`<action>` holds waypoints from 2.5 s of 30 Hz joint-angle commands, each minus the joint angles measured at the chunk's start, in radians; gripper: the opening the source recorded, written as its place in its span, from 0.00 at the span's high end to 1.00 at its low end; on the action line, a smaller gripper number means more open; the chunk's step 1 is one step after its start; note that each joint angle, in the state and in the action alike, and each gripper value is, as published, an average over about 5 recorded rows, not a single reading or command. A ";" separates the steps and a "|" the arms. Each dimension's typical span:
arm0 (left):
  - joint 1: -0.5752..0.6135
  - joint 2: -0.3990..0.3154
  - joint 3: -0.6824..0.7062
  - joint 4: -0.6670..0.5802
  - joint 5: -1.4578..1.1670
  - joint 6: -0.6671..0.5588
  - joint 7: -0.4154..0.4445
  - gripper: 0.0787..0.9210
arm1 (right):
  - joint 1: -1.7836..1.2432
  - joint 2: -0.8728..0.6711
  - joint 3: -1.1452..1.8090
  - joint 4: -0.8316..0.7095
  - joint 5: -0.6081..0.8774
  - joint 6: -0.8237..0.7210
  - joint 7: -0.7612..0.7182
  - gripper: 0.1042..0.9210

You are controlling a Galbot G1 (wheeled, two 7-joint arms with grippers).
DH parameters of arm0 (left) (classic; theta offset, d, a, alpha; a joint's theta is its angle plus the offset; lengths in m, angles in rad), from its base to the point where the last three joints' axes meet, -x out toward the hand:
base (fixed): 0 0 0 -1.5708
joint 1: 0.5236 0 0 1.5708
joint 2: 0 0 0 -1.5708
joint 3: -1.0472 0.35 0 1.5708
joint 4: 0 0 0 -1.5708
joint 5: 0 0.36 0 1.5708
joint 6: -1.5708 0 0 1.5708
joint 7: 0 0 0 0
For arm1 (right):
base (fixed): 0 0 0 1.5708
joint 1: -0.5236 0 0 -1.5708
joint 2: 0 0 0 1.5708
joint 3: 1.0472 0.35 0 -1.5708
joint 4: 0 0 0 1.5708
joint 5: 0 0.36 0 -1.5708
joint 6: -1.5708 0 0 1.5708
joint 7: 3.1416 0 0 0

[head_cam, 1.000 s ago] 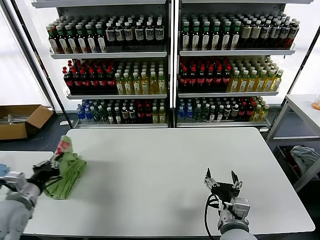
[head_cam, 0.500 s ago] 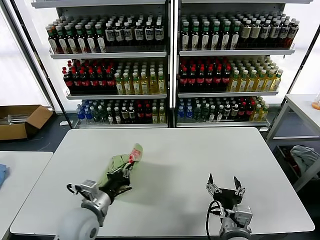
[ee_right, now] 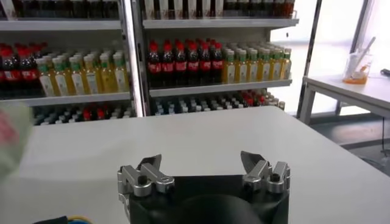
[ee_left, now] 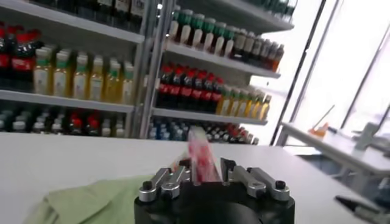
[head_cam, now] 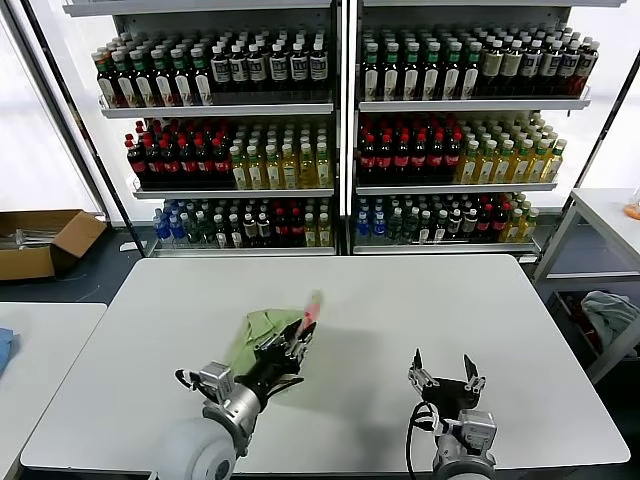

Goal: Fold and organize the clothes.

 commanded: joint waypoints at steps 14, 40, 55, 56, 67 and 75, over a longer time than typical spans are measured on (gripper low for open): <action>0.015 0.018 -0.133 -0.009 0.071 -0.028 -0.145 0.19 | 0.155 -0.060 -0.075 -0.084 0.522 -0.087 0.033 0.12; 0.109 0.044 -0.250 -0.020 0.094 -0.018 -0.153 0.12 | 0.272 0.003 -0.267 -0.267 0.500 -0.086 0.148 0.22; 0.117 0.024 -0.246 -0.020 0.093 -0.007 -0.155 0.12 | 0.260 0.005 -0.269 -0.273 0.452 -0.085 0.124 0.68; 0.119 0.022 -0.245 -0.021 0.093 -0.006 -0.156 0.12 | 0.258 0.004 -0.268 -0.273 0.446 -0.085 0.121 0.72; 0.139 0.010 -0.248 -0.050 0.095 0.003 -0.156 0.12 | 0.263 -0.070 -0.212 -0.227 0.384 -0.086 0.087 1.00; 0.148 0.006 -0.242 -0.068 0.095 0.005 -0.155 0.12 | 0.314 -0.208 -0.121 -0.266 0.343 -0.088 0.028 1.00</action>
